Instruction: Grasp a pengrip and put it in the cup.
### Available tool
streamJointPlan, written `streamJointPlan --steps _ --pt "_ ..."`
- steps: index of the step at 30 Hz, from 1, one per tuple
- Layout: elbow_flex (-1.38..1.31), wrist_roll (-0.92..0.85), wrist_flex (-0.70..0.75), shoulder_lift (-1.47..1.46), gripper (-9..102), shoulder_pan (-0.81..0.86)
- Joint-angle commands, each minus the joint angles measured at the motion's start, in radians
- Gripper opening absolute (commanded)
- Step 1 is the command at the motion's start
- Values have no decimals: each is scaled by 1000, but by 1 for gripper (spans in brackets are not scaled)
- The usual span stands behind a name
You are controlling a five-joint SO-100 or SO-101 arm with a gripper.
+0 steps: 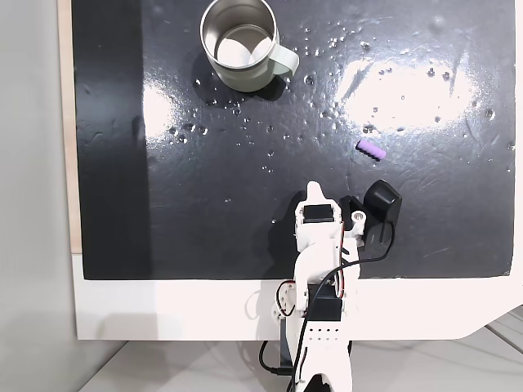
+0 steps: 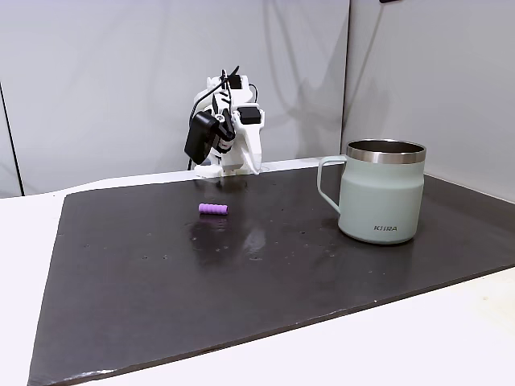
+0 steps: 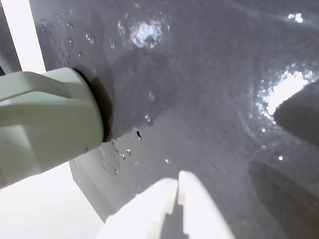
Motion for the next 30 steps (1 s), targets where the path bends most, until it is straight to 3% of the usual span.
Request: streamJointPlan --steps 1,16,22,30 --pt "-5 -25 -49 12 0 -20" --pt "-61 -41 -48 12 0 9" --pt "-270 -74 -8 -38 0 66" --pt "-678 -28 21 -469 0 129"
